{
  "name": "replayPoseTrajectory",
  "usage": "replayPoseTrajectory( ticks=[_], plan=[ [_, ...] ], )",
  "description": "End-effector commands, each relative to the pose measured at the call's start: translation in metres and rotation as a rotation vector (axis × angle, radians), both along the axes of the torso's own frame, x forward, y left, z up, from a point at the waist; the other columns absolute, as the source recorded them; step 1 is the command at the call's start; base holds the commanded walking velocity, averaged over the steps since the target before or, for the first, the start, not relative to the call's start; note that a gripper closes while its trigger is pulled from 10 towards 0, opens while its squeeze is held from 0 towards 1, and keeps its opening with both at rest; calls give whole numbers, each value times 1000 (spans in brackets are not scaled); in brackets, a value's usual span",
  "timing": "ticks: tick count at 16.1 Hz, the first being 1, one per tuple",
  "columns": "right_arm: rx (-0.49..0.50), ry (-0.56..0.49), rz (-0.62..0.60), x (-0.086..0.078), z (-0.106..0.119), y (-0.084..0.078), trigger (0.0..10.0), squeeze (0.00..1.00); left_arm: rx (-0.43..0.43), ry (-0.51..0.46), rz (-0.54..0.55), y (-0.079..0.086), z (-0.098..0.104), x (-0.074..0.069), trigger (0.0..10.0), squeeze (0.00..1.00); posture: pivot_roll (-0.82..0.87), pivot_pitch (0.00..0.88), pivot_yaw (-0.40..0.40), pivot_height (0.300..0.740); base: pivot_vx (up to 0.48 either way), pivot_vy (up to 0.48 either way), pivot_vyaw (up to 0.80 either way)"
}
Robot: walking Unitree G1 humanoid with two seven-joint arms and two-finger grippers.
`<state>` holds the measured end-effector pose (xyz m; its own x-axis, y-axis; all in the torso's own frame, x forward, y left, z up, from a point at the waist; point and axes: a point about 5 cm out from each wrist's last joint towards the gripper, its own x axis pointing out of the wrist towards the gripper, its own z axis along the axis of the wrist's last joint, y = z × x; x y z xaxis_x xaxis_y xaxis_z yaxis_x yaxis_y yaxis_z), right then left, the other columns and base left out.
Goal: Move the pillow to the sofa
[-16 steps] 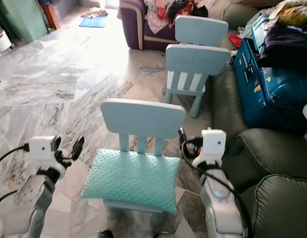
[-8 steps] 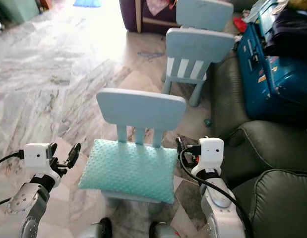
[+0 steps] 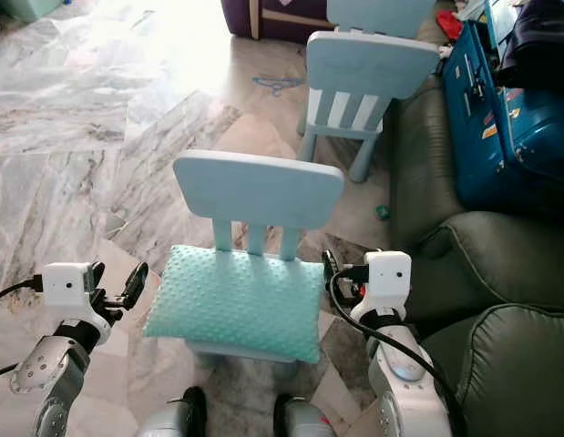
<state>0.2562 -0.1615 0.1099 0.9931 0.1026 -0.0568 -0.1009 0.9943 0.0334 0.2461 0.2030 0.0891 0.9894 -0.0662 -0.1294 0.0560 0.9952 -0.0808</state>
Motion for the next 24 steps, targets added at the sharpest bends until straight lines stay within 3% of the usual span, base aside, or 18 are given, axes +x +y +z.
replayPoseTrajectory(
  ticks=[1, 4, 20, 24],
  plan=[
    [7, 14, 1, -4, -1, 0, 10000, 0, 10, 17, -4, 2, -2, -4, 10000, 0, -45, 285, -39, 740, 0, 0, 0],
    [12, 15, 5, -4, -1, 1, 10000, 0, 9, 18, -5, 2, -2, -5, 10000, 0, -43, 287, -36, 735, 0, 0, 0],
    [25, 21, 12, -6, 0, 3, 10000, 0, 11, 27, -8, 0, -1, -5, 10000, 0, -46, 292, -36, 535, 0, 0, 0],
    [27, 16, 13, -5, 0, 3, 10000, 0, 11, 29, -7, 0, -1, -5, 10000, 0, -46, 293, -36, 530, 0, 0, 0]
  ],
)
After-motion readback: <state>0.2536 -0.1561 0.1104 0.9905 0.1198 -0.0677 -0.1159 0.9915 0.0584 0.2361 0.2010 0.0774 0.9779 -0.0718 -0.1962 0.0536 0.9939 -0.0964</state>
